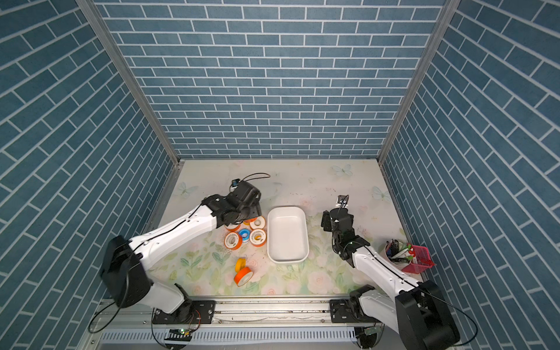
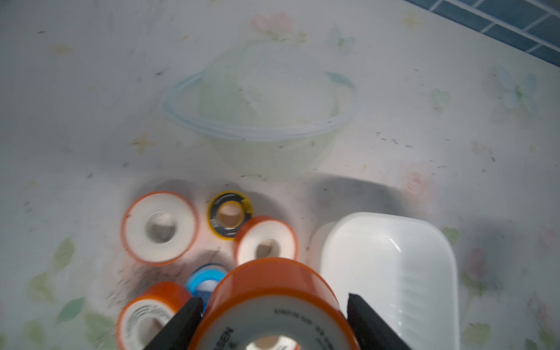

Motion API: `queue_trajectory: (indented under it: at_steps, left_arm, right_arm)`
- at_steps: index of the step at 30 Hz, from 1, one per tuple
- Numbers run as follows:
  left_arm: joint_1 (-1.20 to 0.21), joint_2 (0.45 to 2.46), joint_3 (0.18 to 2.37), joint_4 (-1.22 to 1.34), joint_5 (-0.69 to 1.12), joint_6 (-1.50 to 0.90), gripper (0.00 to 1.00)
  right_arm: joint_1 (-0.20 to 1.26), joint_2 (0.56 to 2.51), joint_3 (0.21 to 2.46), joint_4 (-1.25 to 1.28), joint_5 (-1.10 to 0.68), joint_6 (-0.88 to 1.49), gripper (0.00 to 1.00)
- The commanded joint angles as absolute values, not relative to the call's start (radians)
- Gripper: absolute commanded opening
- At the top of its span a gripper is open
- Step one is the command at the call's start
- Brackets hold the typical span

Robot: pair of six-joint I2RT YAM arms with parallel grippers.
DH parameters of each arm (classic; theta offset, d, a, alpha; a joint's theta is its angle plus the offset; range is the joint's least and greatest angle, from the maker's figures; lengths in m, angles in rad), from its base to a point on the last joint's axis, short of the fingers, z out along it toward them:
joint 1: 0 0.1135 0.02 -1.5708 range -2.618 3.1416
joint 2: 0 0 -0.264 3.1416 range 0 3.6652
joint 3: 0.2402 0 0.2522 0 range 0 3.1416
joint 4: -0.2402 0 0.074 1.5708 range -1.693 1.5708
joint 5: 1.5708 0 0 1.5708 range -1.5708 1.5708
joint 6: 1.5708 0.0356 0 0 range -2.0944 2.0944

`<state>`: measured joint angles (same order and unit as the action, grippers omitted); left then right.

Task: Put the sealing tape into the storage box
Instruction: Place the sealing tape in the storage box.

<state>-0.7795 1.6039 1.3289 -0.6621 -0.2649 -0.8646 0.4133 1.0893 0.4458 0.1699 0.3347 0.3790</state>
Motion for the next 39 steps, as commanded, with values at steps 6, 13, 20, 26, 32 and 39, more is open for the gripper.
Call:
queue_trajectory:
  at_steps: [6,13,20,26,32,39]
  left_arm:
    - [-0.921,1.964,1.658,-0.699,-0.264,-0.806,0.65]
    - [-0.942,2.152,1.776,-0.690,-0.247,-0.790,0.66]
    - [-0.943,2.198,1.754,-0.666,-0.272,-0.791,0.67]
    - [-0.943,2.215,1.736,-0.616,-0.267,-0.783,0.73]
    - [-0.942,2.214,1.731,-0.601,-0.260,-0.771,0.82]
    - [-0.943,2.167,1.731,-0.620,-0.265,-0.743,0.90]
  right_arm:
    - [0.371,1.076,0.424,0.170,0.258,0.430,0.74]
    - [0.362,1.078,0.423,0.171,0.249,0.430,0.73]
    - [0.361,1.080,0.425,0.173,0.244,0.429,0.73]
    - [0.360,1.083,0.426,0.172,0.241,0.428,0.73]
    - [0.360,1.083,0.426,0.172,0.239,0.428,0.73]
    - [0.361,1.082,0.426,0.172,0.237,0.426,0.73]
